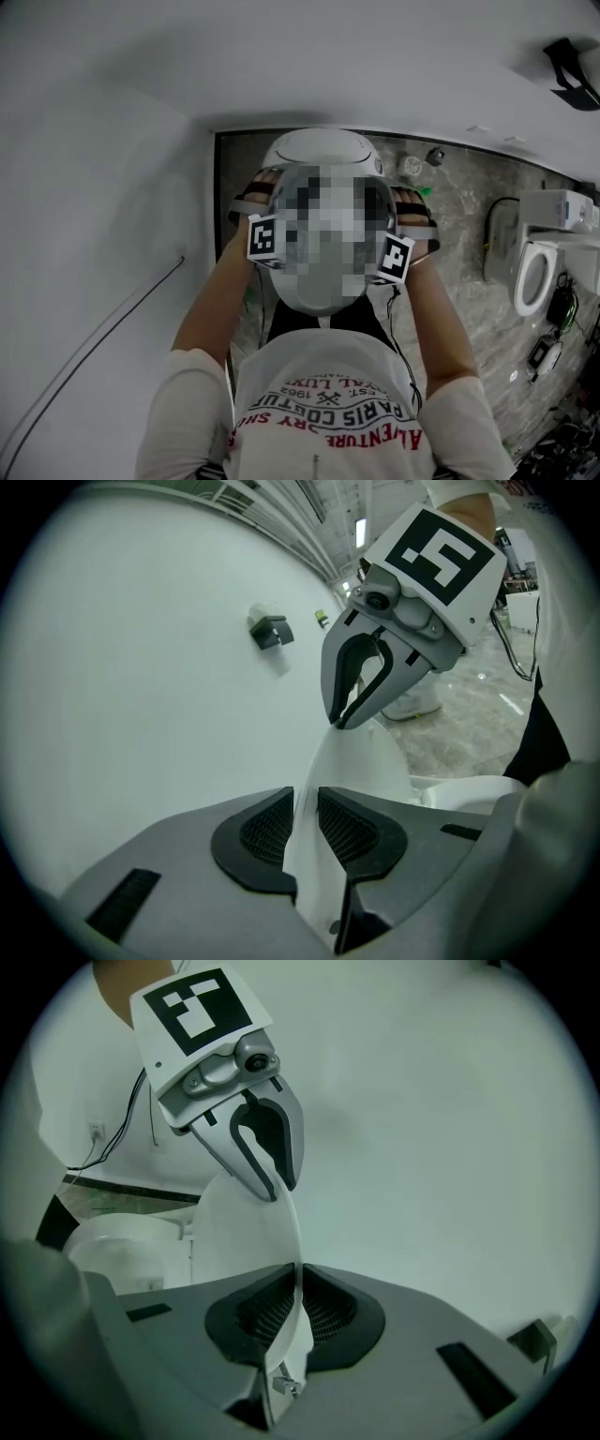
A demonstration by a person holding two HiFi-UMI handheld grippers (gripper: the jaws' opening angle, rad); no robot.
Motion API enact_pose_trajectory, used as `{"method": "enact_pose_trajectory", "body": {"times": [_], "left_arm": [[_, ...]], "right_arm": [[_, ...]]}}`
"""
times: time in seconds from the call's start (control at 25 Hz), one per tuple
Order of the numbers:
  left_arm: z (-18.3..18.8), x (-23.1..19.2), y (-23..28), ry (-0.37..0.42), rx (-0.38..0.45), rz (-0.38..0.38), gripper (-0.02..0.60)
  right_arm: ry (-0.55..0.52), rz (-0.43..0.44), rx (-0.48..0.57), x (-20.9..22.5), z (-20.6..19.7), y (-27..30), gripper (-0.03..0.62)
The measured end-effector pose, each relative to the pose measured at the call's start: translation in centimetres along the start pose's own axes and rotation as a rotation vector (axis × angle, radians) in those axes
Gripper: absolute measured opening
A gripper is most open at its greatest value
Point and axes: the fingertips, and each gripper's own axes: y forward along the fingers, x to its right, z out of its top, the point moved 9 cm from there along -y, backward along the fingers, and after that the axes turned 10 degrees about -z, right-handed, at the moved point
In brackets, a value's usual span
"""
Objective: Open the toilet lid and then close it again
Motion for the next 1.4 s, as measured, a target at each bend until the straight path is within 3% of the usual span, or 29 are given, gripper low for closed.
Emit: {"method": "enact_pose_trajectory", "body": {"times": [0.44, 0.68, 0.88, 1.0, 1.16, 1.4], "left_arm": [[-0.9, -2.3, 2.1, -0.044, -0.047, 0.020, 0.089], [-1.0, -3.3, 2.2, -0.082, -0.052, -0.013, 0.094], [-1.2, -3.4, 1.1, -0.208, -0.035, -0.027, 0.110], [-0.6, -3.0, -0.1, -0.240, -0.020, -0.041, 0.126], [0.5, -3.0, -3.3, -0.299, 0.099, 0.011, 0.124], [3.3, -2.8, -9.6, -0.518, 0.367, 0.115, 0.094]], "right_arm": [[0.035, 0.080, 0.024, 1.7, -0.2, 3.4, 0.029], [0.074, 0.126, 0.015, 2.6, 0.0, 4.0, 0.029], [0.209, 0.195, 0.012, 2.9, 0.1, 3.5, 0.029], [0.311, 0.245, 0.018, 3.6, -0.3, 2.4, 0.031], [0.478, 0.156, 0.066, 5.4, 0.7, -0.6, 0.029], [0.774, 0.045, 0.107, 6.8, 2.5, -6.7, 0.029]]}}
